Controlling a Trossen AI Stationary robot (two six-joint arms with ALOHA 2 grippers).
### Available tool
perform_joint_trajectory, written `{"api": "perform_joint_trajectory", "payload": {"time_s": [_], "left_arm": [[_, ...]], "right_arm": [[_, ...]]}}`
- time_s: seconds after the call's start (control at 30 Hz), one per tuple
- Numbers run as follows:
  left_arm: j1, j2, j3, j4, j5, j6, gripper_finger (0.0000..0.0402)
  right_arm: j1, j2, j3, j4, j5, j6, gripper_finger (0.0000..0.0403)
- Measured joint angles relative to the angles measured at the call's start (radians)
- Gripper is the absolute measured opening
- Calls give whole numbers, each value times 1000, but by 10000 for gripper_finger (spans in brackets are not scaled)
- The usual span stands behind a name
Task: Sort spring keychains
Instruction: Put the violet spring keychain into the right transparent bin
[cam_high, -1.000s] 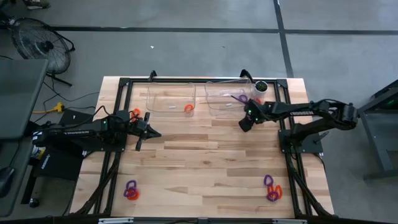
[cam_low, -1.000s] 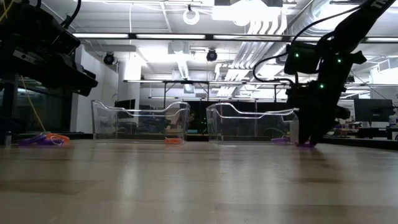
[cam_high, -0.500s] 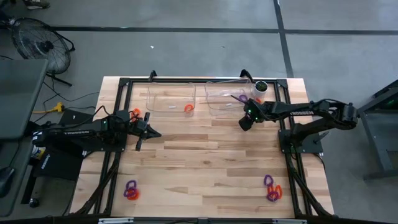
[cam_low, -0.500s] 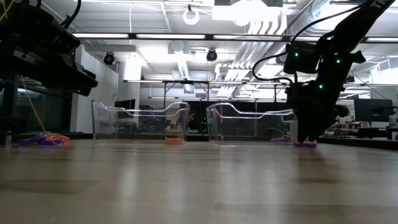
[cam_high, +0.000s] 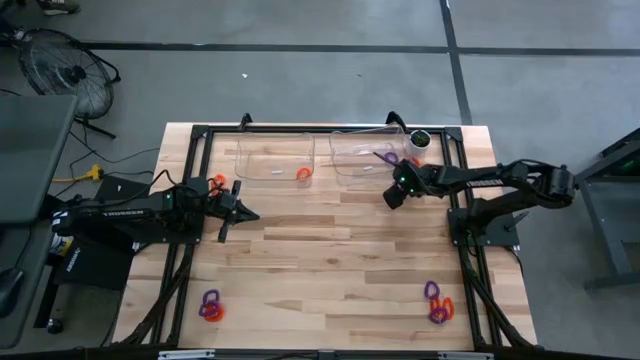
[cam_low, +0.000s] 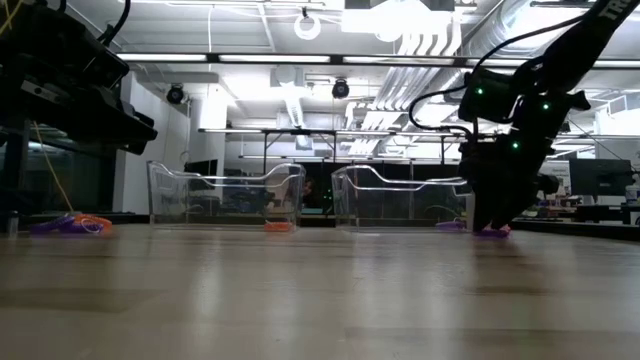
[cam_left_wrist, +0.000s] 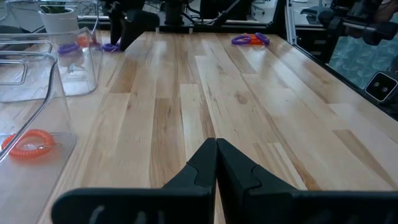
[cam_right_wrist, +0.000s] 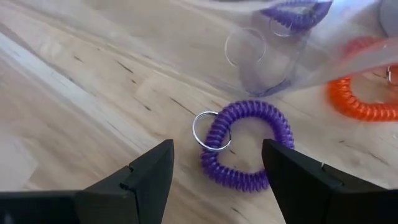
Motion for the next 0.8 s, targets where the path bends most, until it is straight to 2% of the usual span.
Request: {"api": "perform_joint_trajectory", "payload": {"time_s": [0.4,0.67,0.8], "left_arm": [[0,0,0,0,0,0,1],[0,0,0,0,0,0,1],[0,0,0,0,0,0,1]], "right_arm": [[-6,69,5,11,-69,46,239],[24,53,9,-54,-223,160,239],[51,27,7,-94,-267,204,239]]}}
